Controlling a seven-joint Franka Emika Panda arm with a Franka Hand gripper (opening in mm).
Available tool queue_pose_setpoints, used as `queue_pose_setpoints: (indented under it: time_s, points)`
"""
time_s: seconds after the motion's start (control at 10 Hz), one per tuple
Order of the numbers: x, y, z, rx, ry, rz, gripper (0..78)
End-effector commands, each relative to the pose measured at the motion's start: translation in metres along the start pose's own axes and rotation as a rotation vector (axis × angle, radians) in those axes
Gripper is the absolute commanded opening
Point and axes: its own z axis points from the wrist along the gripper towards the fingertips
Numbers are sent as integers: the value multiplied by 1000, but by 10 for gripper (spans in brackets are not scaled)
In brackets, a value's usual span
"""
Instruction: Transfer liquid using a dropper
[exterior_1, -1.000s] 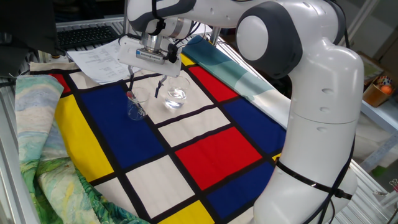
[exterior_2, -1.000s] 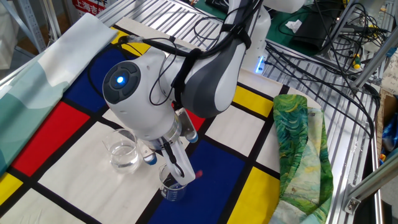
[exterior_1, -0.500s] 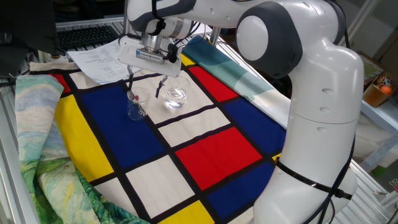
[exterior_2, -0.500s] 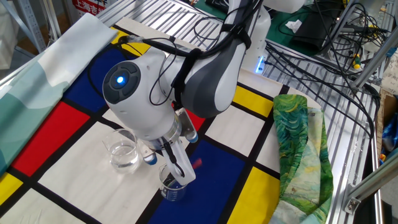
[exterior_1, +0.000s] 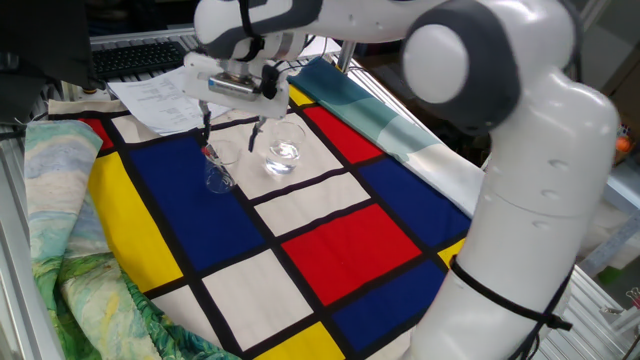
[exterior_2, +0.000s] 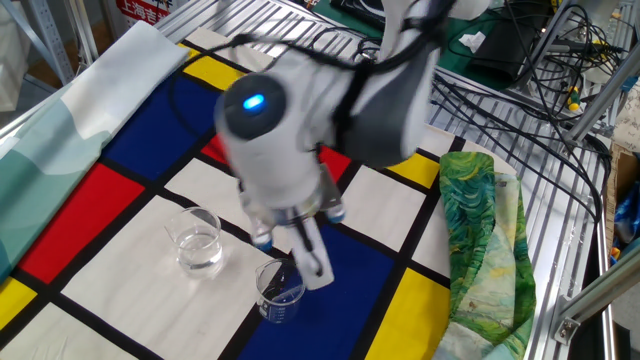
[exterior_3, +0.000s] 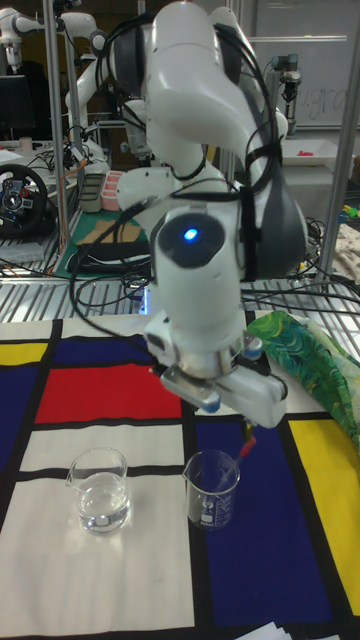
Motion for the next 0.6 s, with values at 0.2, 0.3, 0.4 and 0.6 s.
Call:
queue_pose_setpoints:
  time_s: [0.2,0.3,0.4,0.6]
  points:
    - [32,5,-32,4,-251,151,774]
    - [32,5,-32,2,-307,173,774]
    - [33,4,-32,-24,-351,185,774]
    - [35,4,-26,-32,-409,193,774]
